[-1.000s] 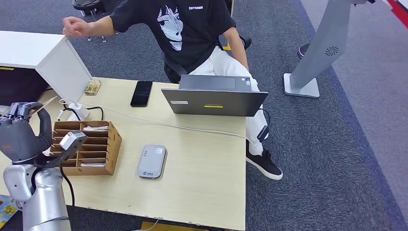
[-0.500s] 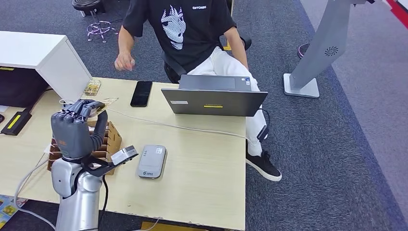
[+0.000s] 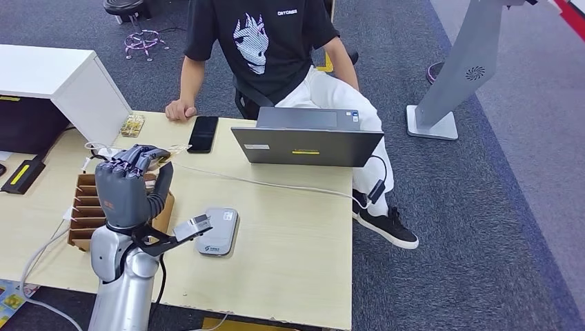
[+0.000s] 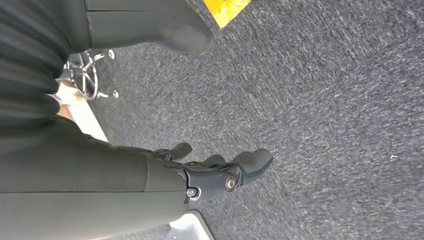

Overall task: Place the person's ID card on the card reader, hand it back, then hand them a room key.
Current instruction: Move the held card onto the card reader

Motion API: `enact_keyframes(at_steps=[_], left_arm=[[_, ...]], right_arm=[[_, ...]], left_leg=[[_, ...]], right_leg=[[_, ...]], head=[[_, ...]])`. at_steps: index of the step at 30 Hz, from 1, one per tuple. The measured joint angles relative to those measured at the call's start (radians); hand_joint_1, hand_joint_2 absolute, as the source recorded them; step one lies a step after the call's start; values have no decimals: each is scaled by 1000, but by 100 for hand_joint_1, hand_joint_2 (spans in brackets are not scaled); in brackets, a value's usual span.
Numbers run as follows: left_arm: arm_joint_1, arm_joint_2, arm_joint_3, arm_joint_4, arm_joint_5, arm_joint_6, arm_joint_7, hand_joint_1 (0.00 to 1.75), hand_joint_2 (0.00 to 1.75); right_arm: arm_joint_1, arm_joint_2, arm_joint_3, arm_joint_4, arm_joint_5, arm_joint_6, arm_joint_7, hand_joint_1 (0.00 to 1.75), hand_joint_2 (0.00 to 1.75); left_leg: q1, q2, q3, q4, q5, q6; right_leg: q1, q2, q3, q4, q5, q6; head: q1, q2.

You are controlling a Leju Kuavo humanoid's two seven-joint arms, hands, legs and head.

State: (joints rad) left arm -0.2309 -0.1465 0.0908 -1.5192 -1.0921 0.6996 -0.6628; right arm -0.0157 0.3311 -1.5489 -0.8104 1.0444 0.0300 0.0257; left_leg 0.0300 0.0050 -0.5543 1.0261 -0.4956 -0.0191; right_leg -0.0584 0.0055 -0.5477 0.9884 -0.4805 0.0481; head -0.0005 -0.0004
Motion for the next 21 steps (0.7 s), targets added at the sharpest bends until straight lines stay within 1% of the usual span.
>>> enact_keyframes(at_steps=[4, 8, 10, 16, 21], left_arm=[[8, 23, 0, 22, 3, 0, 26, 175, 175], [13, 64, -30, 66, 18, 0, 121, 175, 175], [18, 84, -53, 94, 30, 0, 151, 175, 175], [33, 115, -89, 177, 52, 0, 180, 175, 175], [39, 131, -105, 243, 72, 0, 195, 175, 175]], right_arm=[[-1, 7, -1, 0, 11, -16, -17, 0, 175], [-1, 12, -1, 7, 16, -36, -34, 0, 175], [-1, 13, -1, 15, 20, -49, -43, 0, 175], [-1, 15, -1, 42, 20, -81, -60, 0, 175], [-1, 15, -1, 53, 21, -85, -63, 0, 175]], left_leg=[[0, 0, 0, 0, 0, 0], [0, 0, 0, 0, 0, 0], [0, 0, 0, 0, 0, 0], [0, 0, 0, 0, 0, 0], [0, 0, 0, 0, 0, 0]], right_leg=[[0, 0, 0, 0, 0, 0], [0, 0, 0, 0, 0, 0], [0, 0, 0, 0, 0, 0], [0, 0, 0, 0, 0, 0], [0, 0, 0, 0, 0, 0]], head=[[0, 0], [0, 0], [0, 0], [0, 0], [0, 0]])
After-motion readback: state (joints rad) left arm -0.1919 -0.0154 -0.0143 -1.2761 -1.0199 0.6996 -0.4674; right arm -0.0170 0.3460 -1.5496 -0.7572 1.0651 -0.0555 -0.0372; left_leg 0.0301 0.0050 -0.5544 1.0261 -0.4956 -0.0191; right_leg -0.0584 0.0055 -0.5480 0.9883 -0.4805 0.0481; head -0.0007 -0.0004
